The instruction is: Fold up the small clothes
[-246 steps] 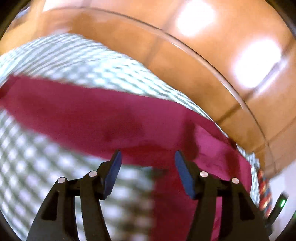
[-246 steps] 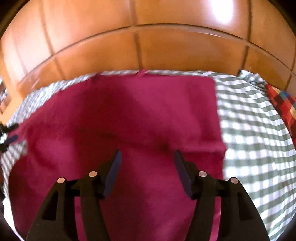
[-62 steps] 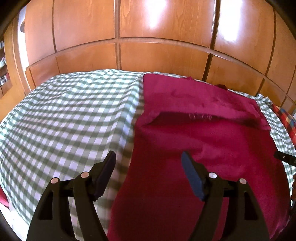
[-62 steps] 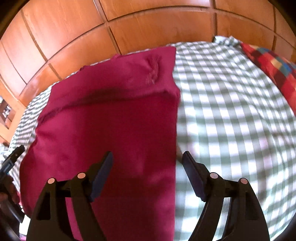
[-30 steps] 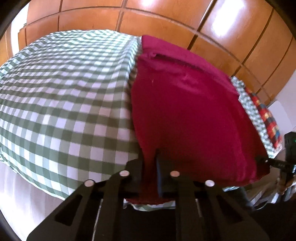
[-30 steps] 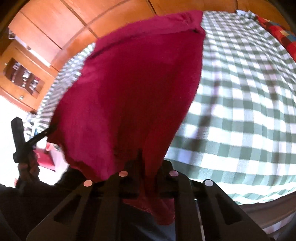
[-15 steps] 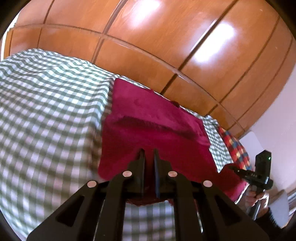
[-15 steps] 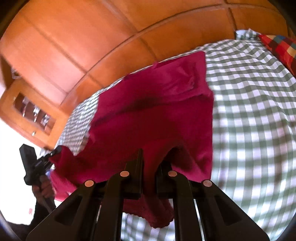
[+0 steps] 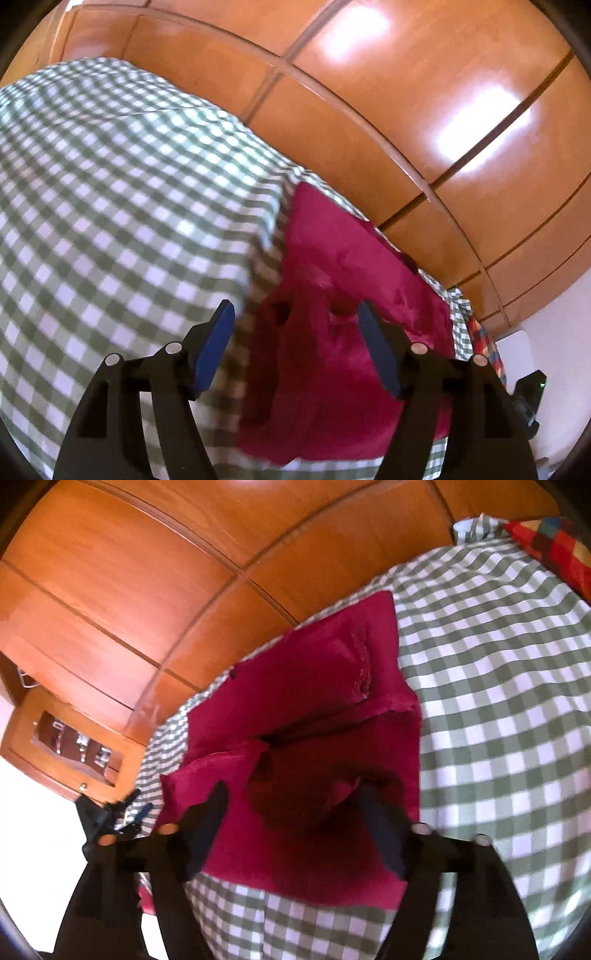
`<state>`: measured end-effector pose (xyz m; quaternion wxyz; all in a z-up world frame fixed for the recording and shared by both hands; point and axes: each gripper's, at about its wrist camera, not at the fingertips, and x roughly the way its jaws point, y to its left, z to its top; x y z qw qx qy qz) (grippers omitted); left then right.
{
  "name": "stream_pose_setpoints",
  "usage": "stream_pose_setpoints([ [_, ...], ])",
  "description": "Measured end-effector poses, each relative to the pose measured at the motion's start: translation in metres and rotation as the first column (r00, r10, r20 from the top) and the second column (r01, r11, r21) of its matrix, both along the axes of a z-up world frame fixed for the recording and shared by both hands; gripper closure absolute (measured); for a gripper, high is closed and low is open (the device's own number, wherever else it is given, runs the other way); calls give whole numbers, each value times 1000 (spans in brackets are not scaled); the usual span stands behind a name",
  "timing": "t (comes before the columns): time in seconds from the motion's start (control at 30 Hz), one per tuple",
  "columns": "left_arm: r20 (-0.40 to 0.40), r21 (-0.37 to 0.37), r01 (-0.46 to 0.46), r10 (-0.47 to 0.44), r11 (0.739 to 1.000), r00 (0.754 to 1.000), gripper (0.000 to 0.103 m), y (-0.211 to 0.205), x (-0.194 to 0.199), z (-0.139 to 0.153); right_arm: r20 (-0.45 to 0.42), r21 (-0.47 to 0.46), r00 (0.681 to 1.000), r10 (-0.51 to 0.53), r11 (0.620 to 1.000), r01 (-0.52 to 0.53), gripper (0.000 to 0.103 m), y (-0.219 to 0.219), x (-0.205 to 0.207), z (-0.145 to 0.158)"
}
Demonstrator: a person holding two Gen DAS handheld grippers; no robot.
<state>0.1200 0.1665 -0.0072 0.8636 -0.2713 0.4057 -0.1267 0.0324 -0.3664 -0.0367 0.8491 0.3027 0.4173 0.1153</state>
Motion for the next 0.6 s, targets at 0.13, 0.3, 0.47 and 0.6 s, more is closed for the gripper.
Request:
stream_pose_setpoints([
  [0.13, -6, 72, 105, -105, 992, 994, 38, -4, -30, -16, -3, -52, 1000, -7, 999, 7, 22, -9, -31, 1],
  [0.3, -56, 137, 221, -215, 966, 975, 53, -31, -51, -39, -62, -159, 998, -2, 987, -8, 27, -4, -45, -24],
  [0.47, -75, 183, 209, -198, 961, 977, 71, -45, -45, -45, -103, -232, 995, -4, 972, -20, 74, 5, -27, -44],
  [0.6, -62, 219, 240, -232, 946, 971, 83, -51, -51, -33, -90, -259, 996, 26, 965, -49, 81, 10, -34, -33],
])
